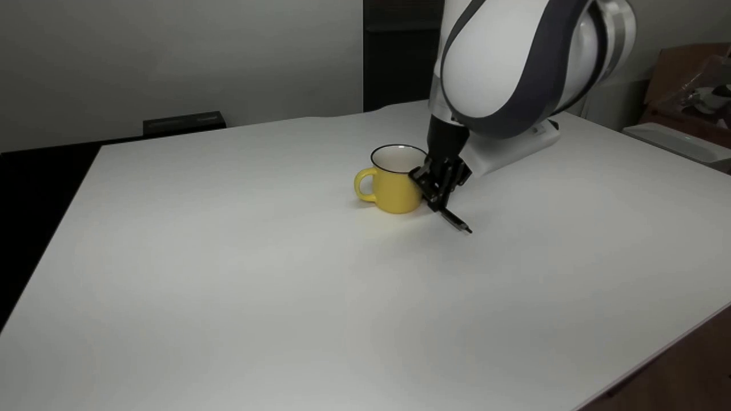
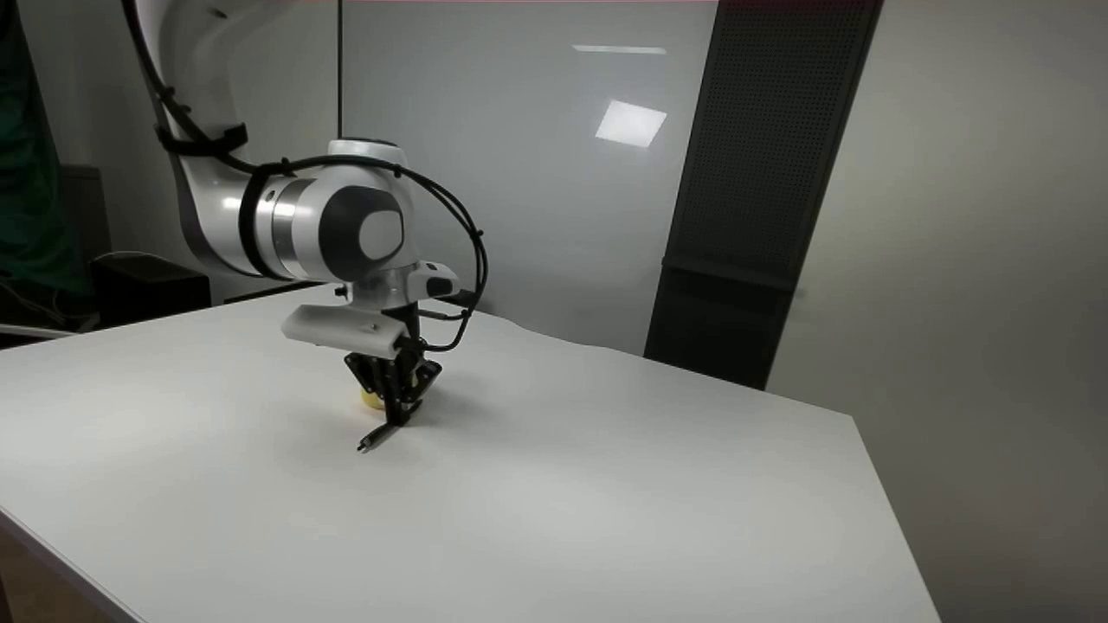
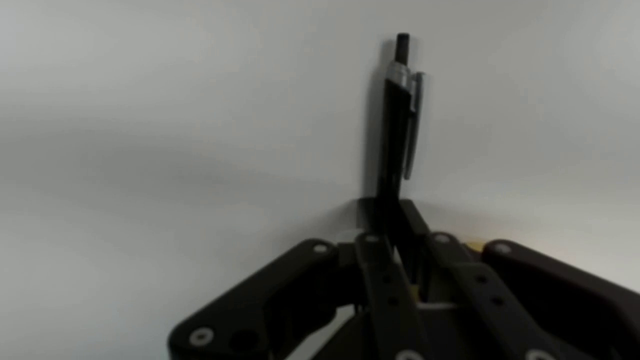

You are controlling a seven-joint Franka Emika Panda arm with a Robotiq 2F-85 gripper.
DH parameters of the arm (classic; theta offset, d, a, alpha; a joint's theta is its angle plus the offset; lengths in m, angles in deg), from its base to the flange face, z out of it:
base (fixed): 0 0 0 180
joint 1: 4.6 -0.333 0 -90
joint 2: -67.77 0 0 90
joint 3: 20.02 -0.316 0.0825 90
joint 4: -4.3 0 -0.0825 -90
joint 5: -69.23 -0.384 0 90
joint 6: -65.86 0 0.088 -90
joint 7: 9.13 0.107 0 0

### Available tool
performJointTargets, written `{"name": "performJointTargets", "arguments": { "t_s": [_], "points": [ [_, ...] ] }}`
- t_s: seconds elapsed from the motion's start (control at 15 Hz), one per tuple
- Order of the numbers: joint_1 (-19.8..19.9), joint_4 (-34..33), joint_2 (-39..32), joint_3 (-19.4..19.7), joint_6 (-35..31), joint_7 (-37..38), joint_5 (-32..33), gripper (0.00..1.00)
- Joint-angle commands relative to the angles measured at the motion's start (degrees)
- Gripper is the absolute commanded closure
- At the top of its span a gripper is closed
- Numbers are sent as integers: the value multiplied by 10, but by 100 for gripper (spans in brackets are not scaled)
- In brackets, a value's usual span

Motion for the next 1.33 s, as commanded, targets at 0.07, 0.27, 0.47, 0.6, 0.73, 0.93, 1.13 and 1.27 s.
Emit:
{"name": "performJointTargets", "arguments": {
  "t_s": [0.07, 0.27, 0.47, 0.6, 0.73, 0.93, 1.13, 1.27],
  "points": [
    [-7, 21, 47, 3, 48, 19, -4, 97],
    [-42, 33, 99, 35, 126, 50, 18, 97],
    [-49, 22, 154, 32, 236, 77, 48, 97],
    [-37, 1, 183, 12, 312, 83, 60, 97],
    [-19, -34, 197, -13, 383, 69, 51, 97],
    [6, -106, 186, -42, 474, 48, 25, 97],
    [27, -179, 152, -53, 539, 49, 7, 97],
    [42, -224, 119, -56, 565, 44, -7, 97]
  ]
}}
